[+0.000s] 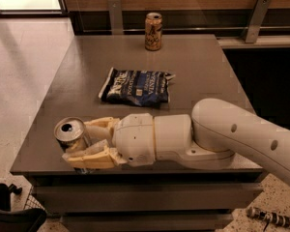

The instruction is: Move redbull can near orange can

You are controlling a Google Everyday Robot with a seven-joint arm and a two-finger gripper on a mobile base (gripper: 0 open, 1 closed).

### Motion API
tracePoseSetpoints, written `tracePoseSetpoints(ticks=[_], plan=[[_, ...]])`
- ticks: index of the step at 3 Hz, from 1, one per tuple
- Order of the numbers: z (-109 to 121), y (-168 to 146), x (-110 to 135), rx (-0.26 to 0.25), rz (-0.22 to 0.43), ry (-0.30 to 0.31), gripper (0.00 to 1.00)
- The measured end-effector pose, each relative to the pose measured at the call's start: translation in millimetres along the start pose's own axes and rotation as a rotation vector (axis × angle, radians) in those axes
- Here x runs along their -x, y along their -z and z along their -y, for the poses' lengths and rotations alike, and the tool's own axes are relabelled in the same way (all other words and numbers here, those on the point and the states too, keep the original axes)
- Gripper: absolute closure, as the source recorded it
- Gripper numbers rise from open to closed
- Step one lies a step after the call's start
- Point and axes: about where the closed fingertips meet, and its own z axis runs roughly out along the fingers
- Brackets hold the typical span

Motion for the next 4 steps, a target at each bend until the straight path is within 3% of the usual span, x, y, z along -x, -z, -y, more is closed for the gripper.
tracePoseSetpoints(ticks=[1, 2, 3, 4], plan=[[0.6, 0.9, 5.8, 0.016, 0.007, 0.014, 1.00], [16.6, 17.8, 15.3, 0.037, 0.012, 0.007, 1.00], [79.9, 73.8, 32.1, -0.023, 0.018, -0.066, 1.00], [148.2, 123.4, 53.2, -0.126, 0.021, -0.113, 1.00]])
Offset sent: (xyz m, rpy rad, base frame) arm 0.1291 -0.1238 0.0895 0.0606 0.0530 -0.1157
